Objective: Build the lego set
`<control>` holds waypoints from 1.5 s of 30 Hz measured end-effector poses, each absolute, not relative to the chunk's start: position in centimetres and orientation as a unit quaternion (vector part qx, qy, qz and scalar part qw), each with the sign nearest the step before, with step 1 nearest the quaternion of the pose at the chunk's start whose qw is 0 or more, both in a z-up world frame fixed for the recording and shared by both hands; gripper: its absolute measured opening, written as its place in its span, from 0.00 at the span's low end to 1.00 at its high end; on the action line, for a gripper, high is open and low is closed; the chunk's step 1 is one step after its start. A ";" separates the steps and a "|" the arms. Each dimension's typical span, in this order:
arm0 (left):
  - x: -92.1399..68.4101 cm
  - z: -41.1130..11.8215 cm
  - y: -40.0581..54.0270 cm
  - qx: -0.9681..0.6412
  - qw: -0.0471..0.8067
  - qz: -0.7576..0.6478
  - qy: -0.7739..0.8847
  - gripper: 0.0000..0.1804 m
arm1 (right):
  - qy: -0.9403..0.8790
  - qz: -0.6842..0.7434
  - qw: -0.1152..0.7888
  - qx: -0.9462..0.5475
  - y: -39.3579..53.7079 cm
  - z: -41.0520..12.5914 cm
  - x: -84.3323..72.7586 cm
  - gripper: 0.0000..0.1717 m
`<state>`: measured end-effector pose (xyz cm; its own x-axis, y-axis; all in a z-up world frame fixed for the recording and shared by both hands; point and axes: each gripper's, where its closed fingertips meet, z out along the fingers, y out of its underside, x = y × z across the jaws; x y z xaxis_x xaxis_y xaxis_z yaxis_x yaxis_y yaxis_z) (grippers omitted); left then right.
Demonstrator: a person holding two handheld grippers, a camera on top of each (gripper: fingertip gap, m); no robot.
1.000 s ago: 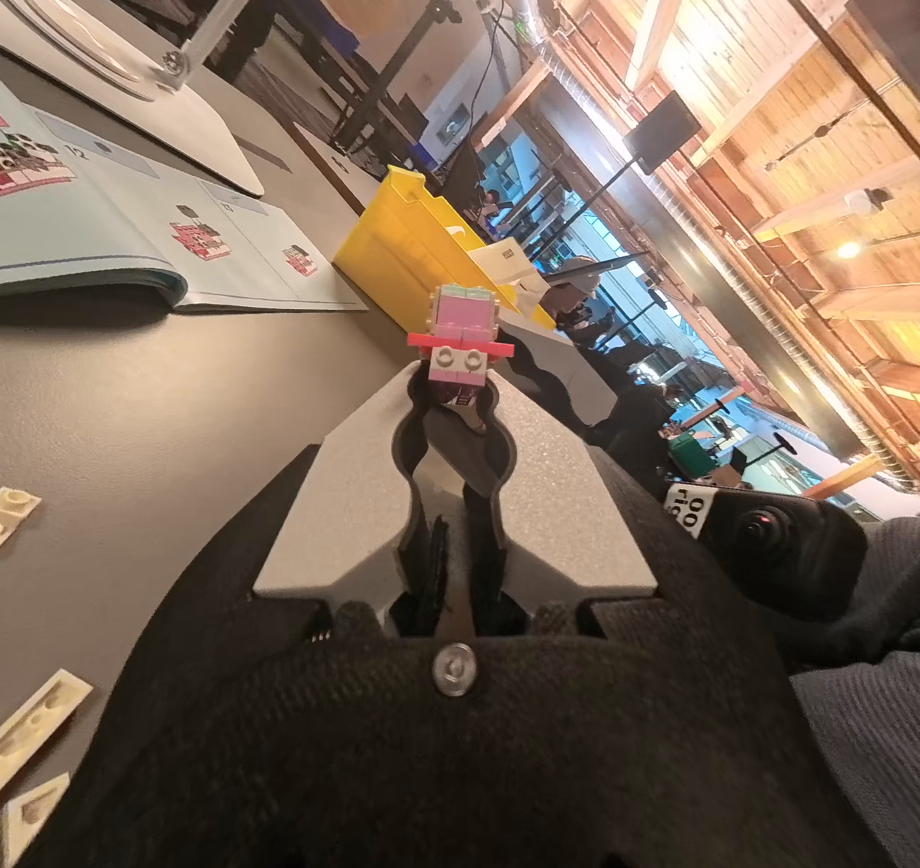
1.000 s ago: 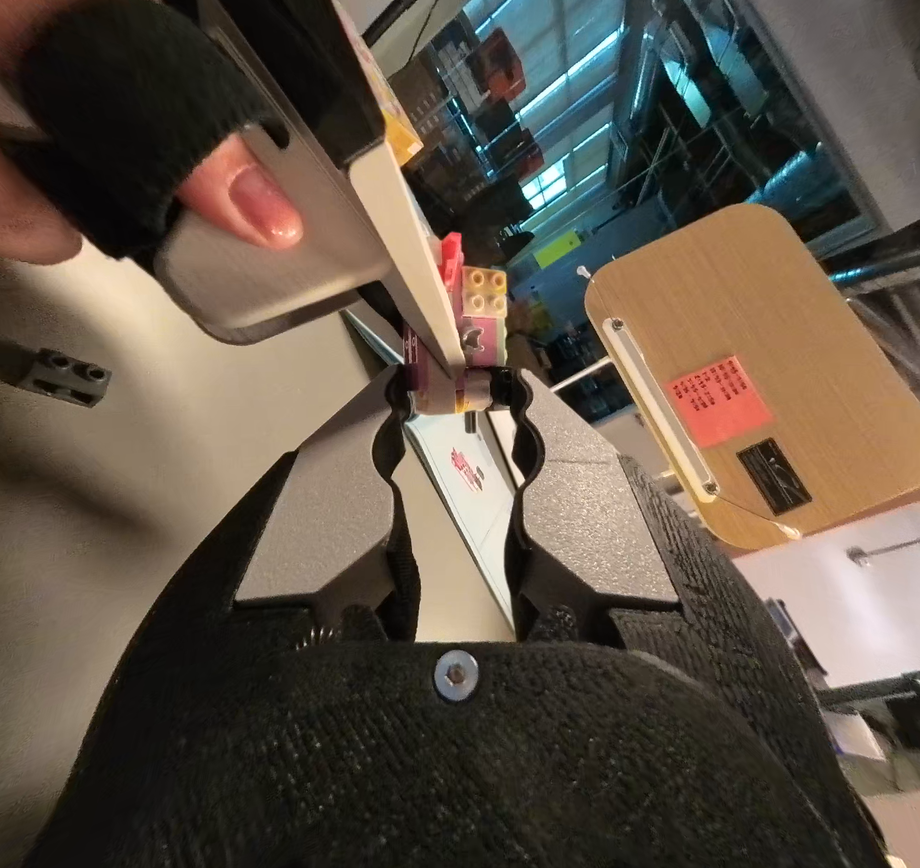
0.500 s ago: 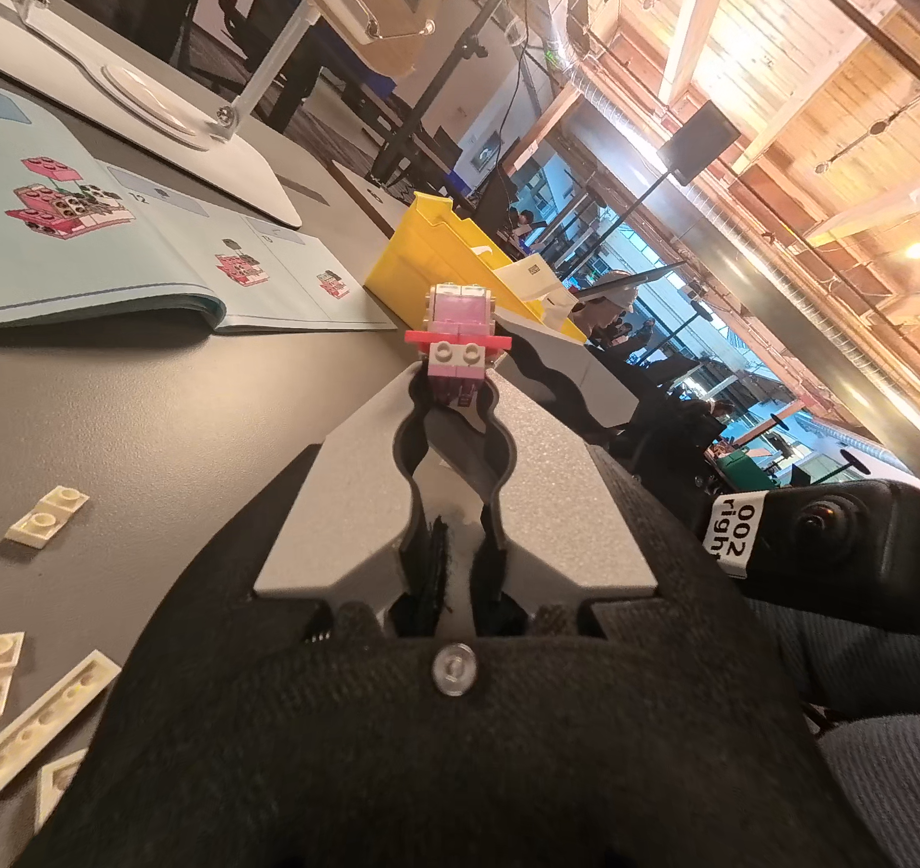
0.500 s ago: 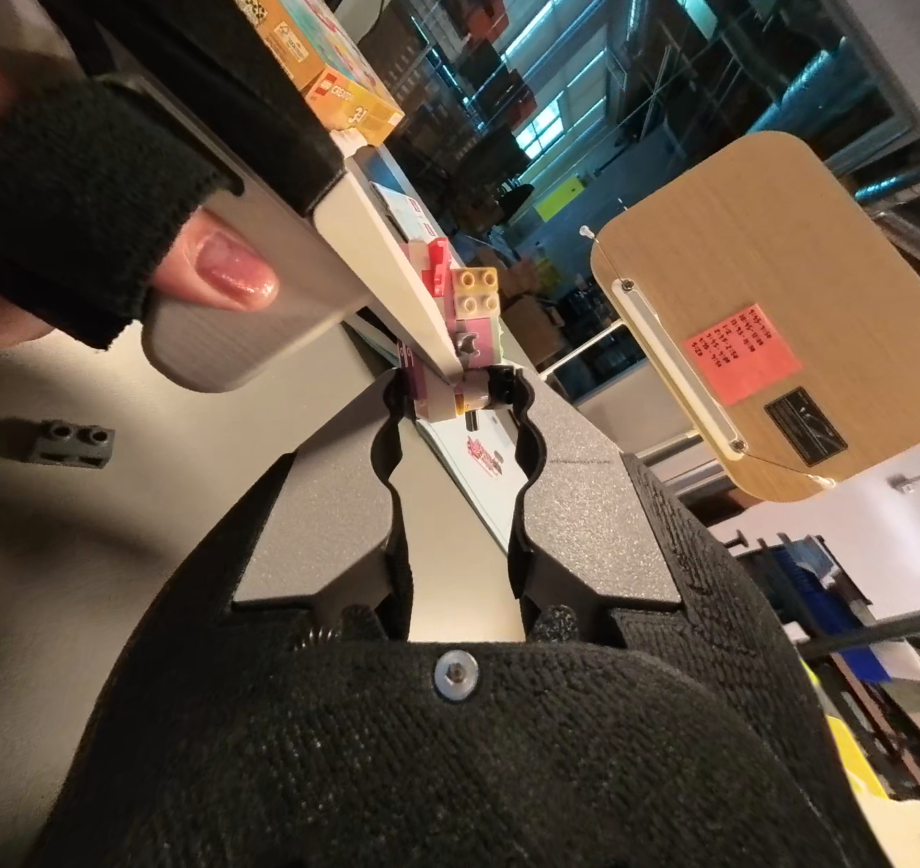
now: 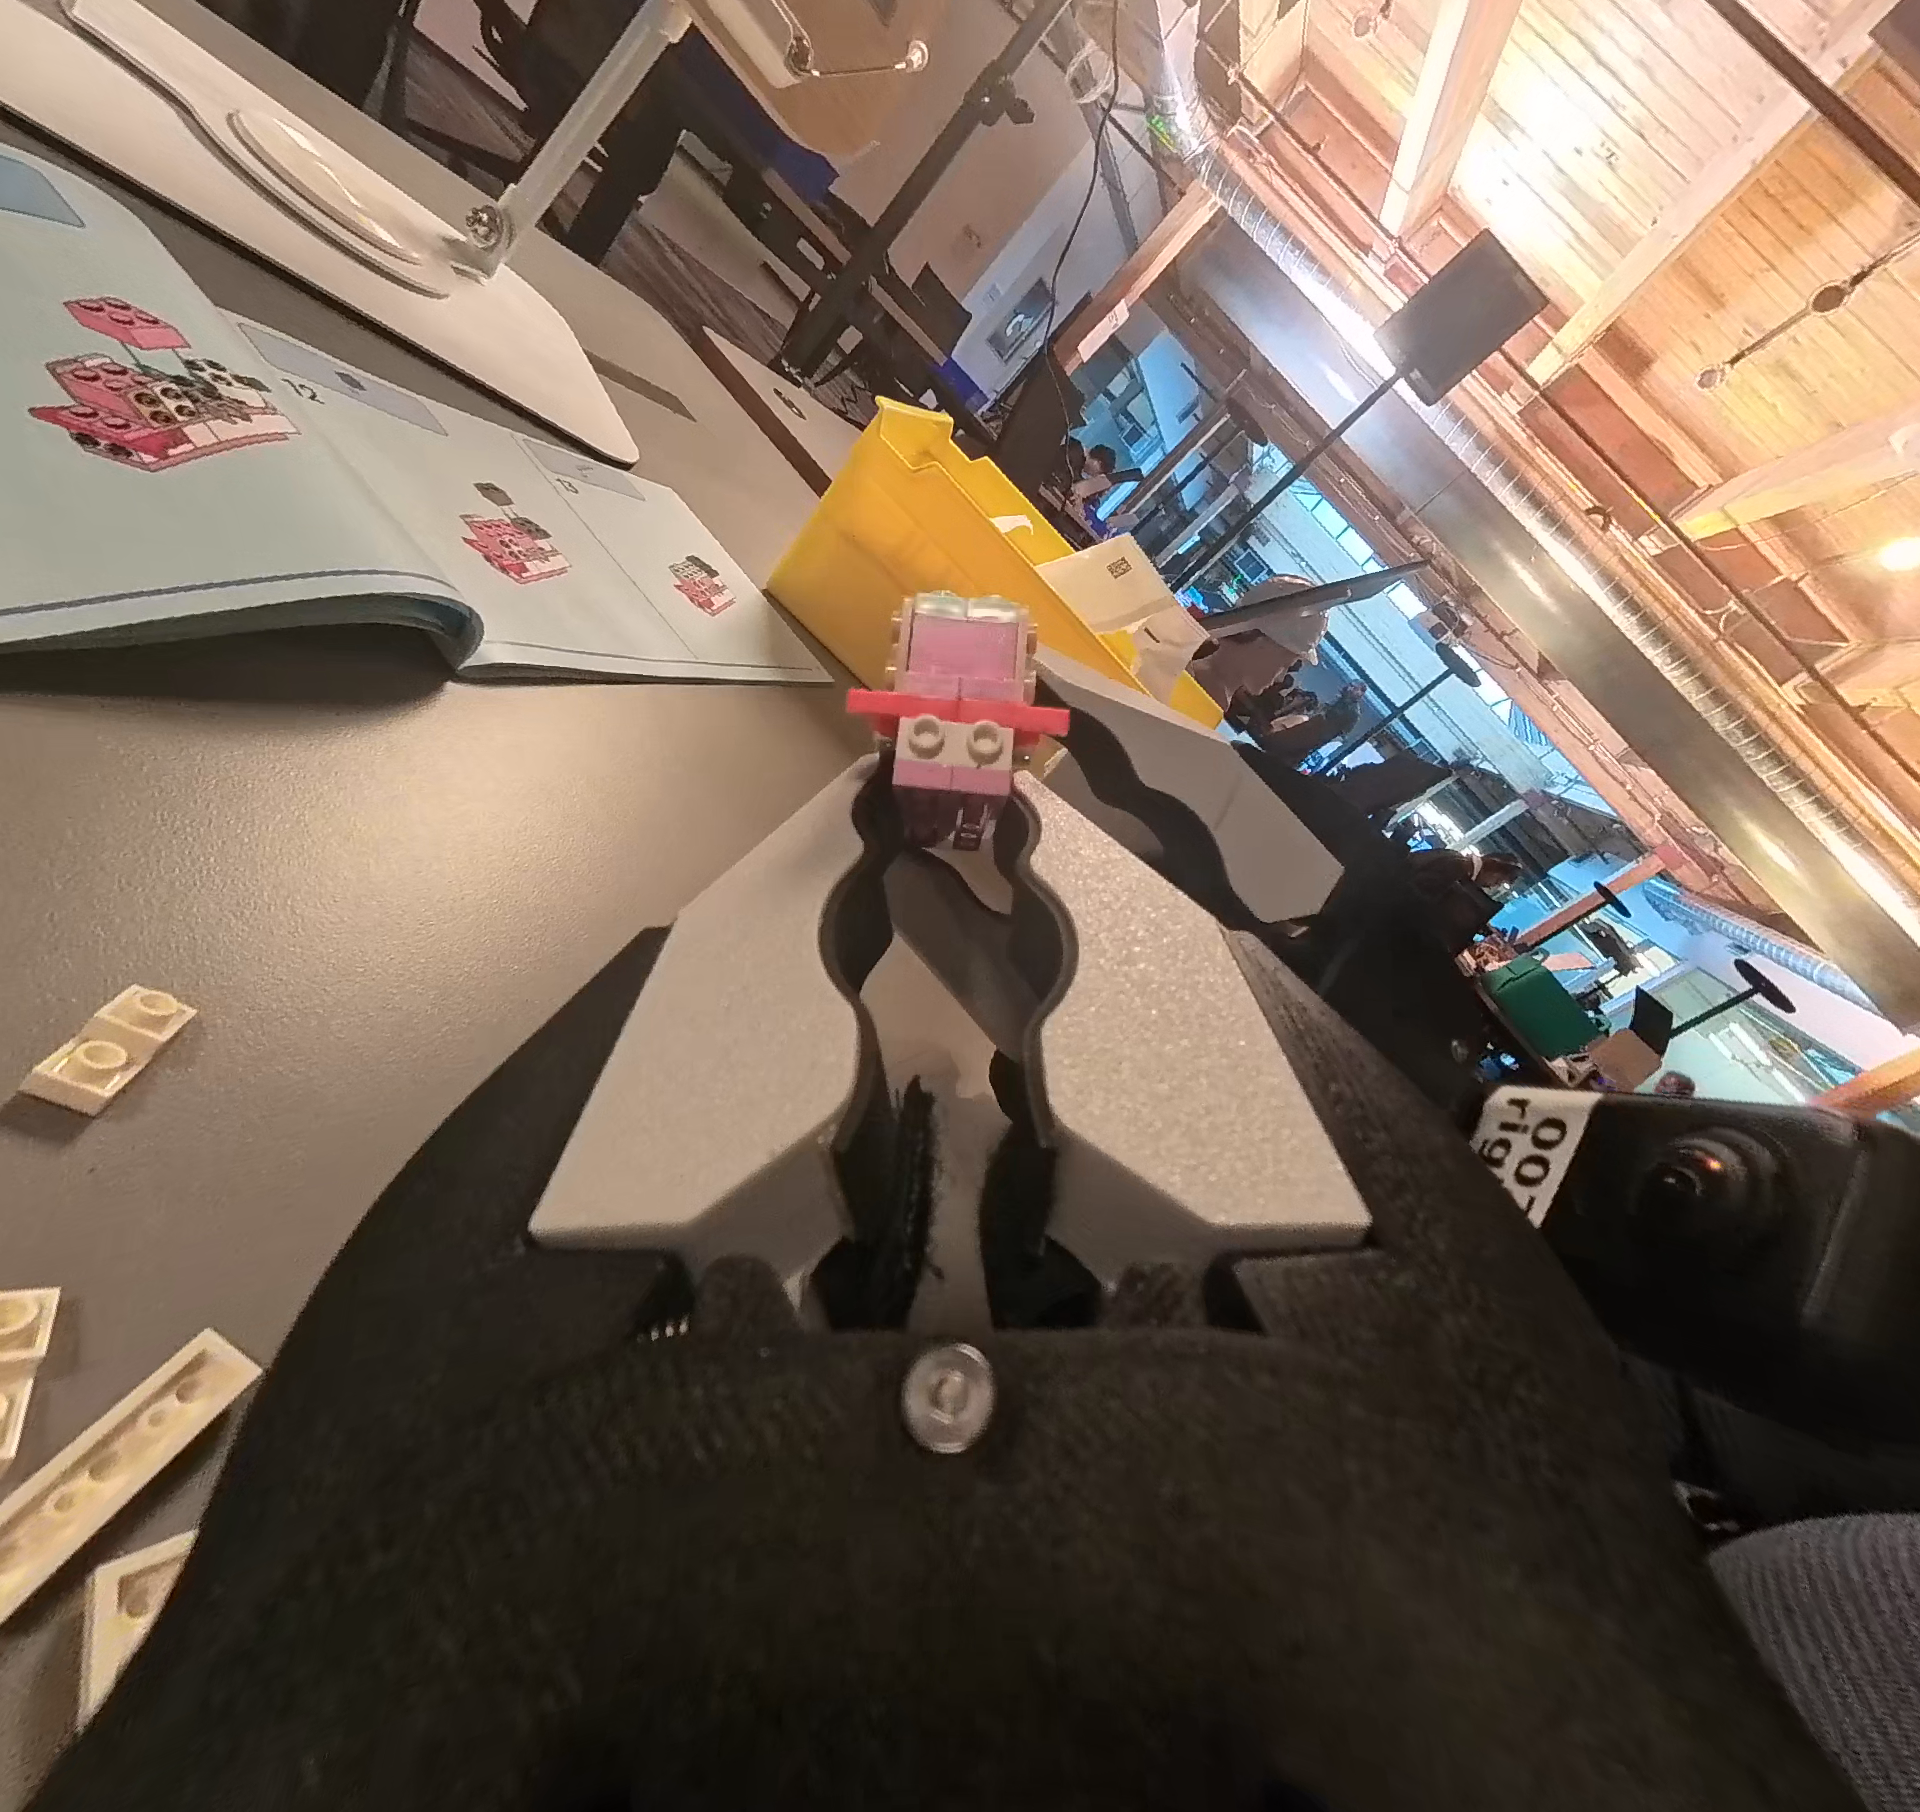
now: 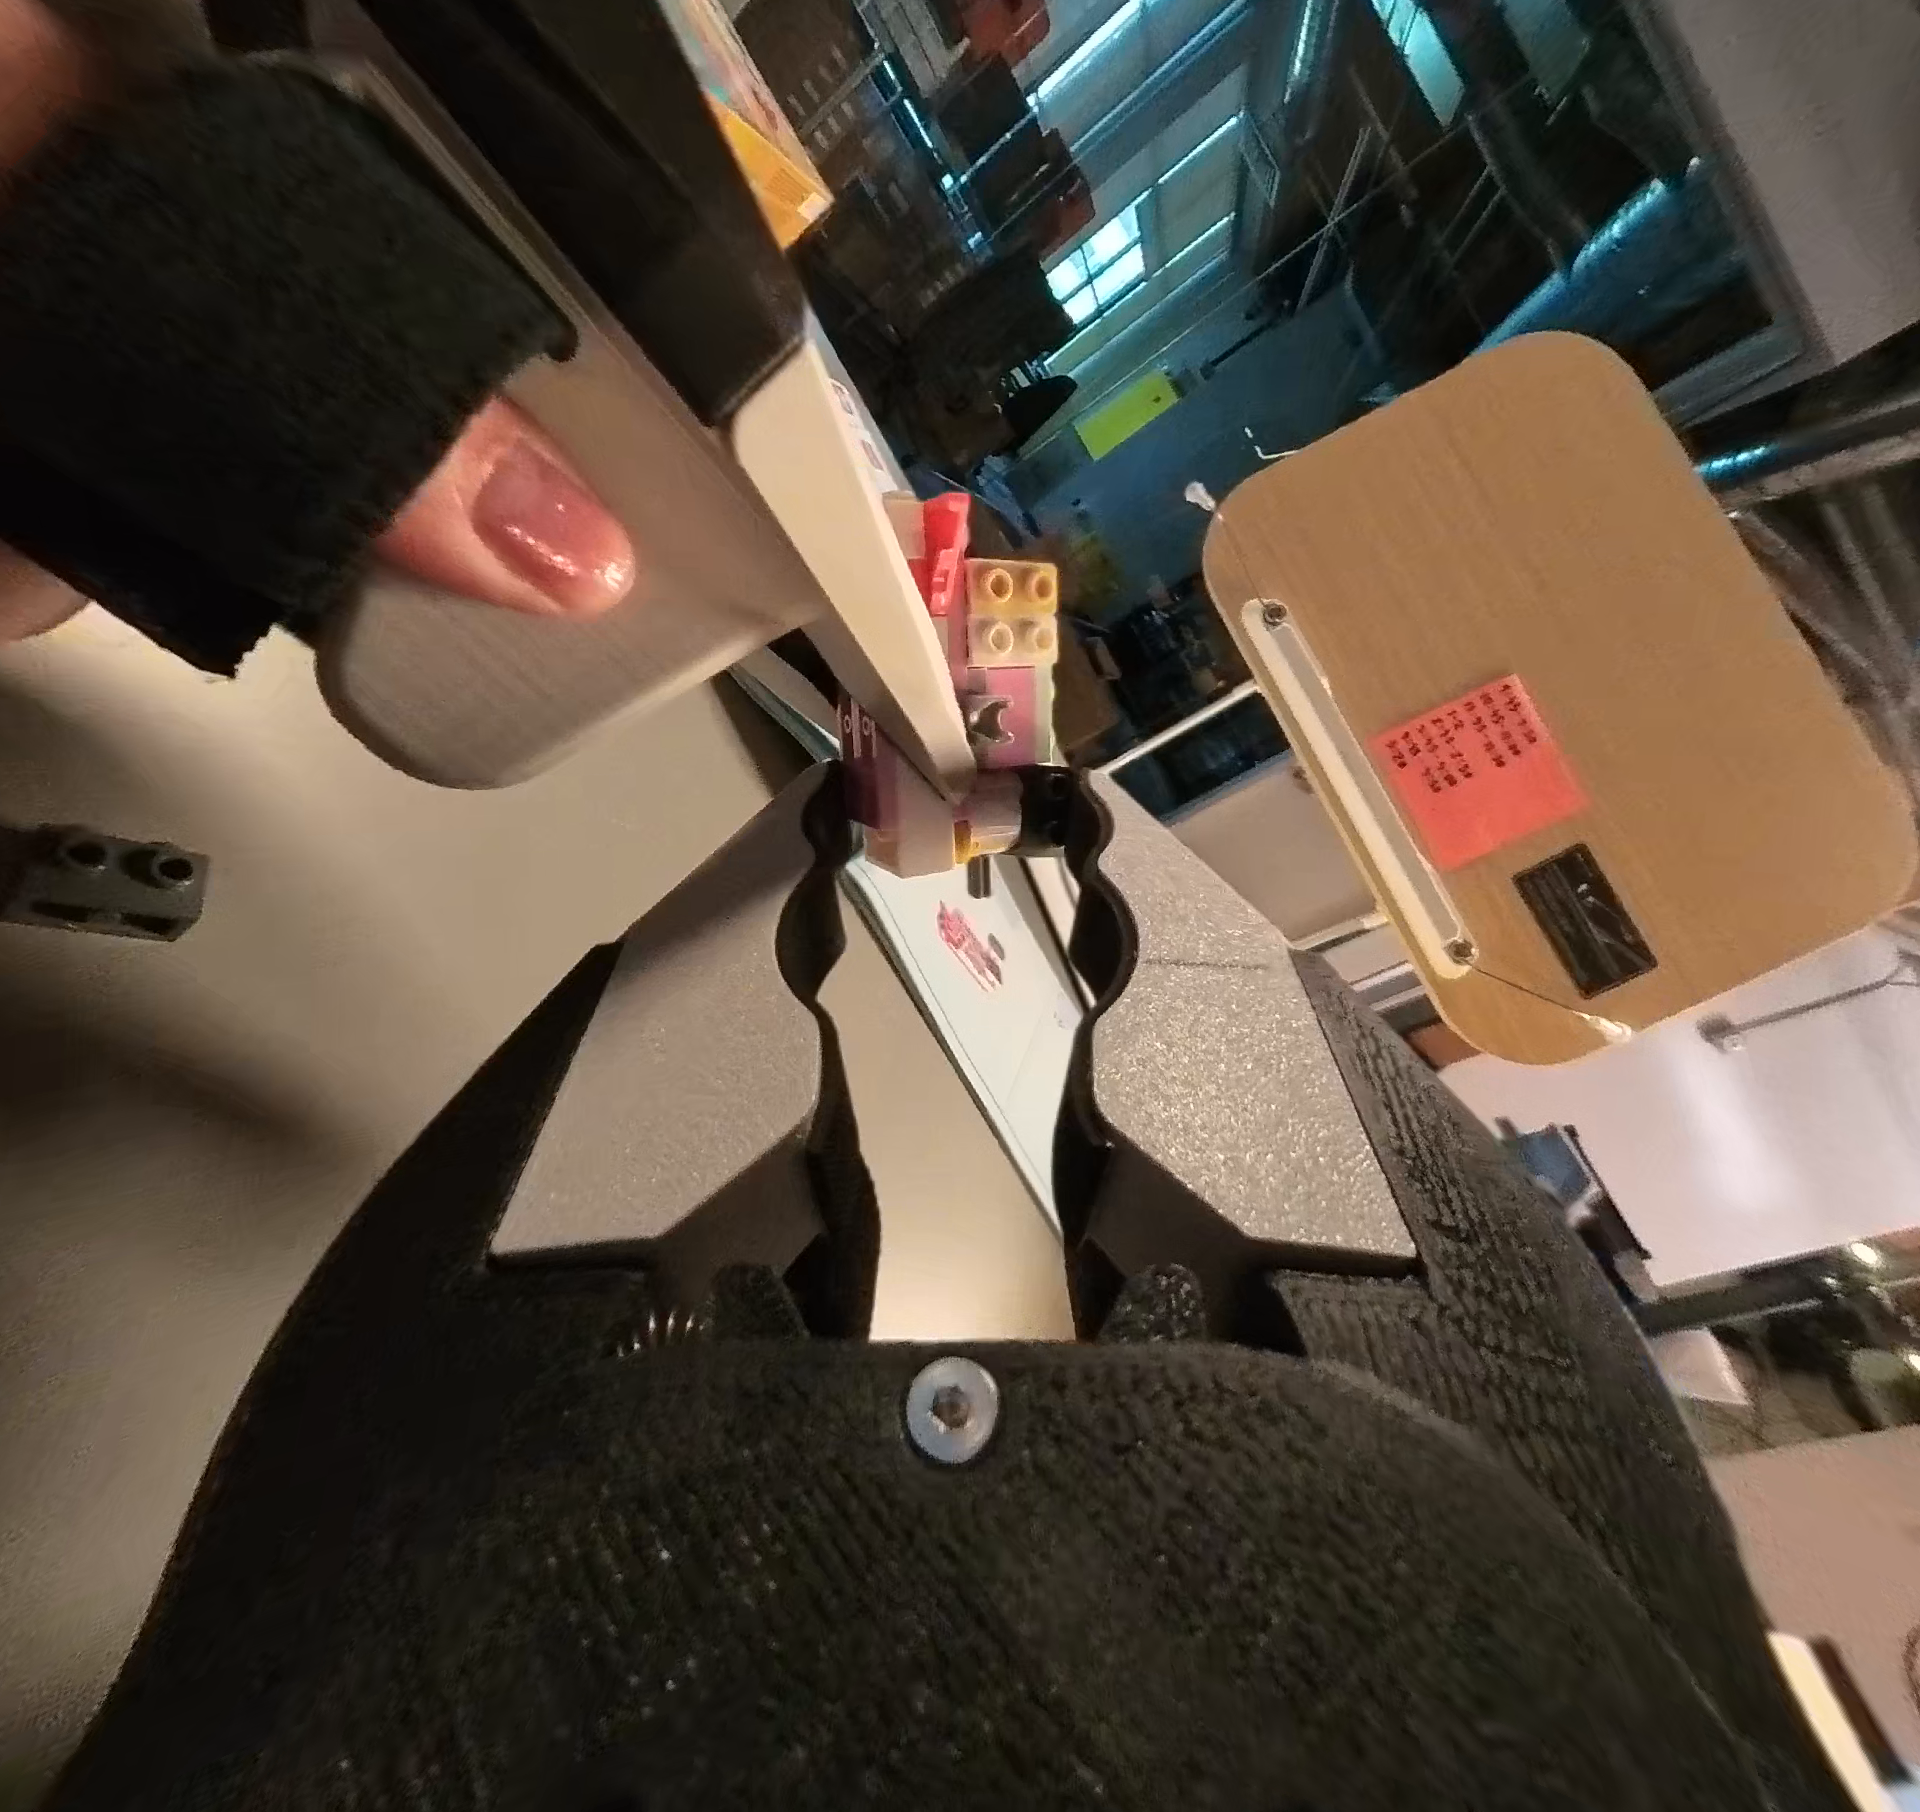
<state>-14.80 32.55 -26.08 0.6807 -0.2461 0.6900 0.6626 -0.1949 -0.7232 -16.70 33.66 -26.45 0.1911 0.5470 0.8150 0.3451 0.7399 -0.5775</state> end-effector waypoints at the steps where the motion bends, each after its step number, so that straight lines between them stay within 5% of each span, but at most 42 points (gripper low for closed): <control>1: -14.8 -26.1 32.6 -0.680 0.614 -0.370 -0.154 0.09 | -0.633 0.069 0.687 -0.350 33.7 -26.5 -16.7 0.23; 26: -14.5 -26.5 32.5 -0.695 0.592 -0.385 -0.135 0.09 | -0.657 -0.041 0.717 -0.229 33.7 -26.3 -16.6 0.22; 37: -14.0 -26.5 32.6 -0.712 0.587 -0.372 -0.102 0.10 | -0.654 0.034 0.703 -0.278 33.6 -26.3 -16.6 0.23; 45: -13.0 -22.6 31.4 -0.643 0.668 -0.373 -0.008 0.09 | -0.604 -0.034 0.782 -0.152 32.1 -21.9 -15.4 0.24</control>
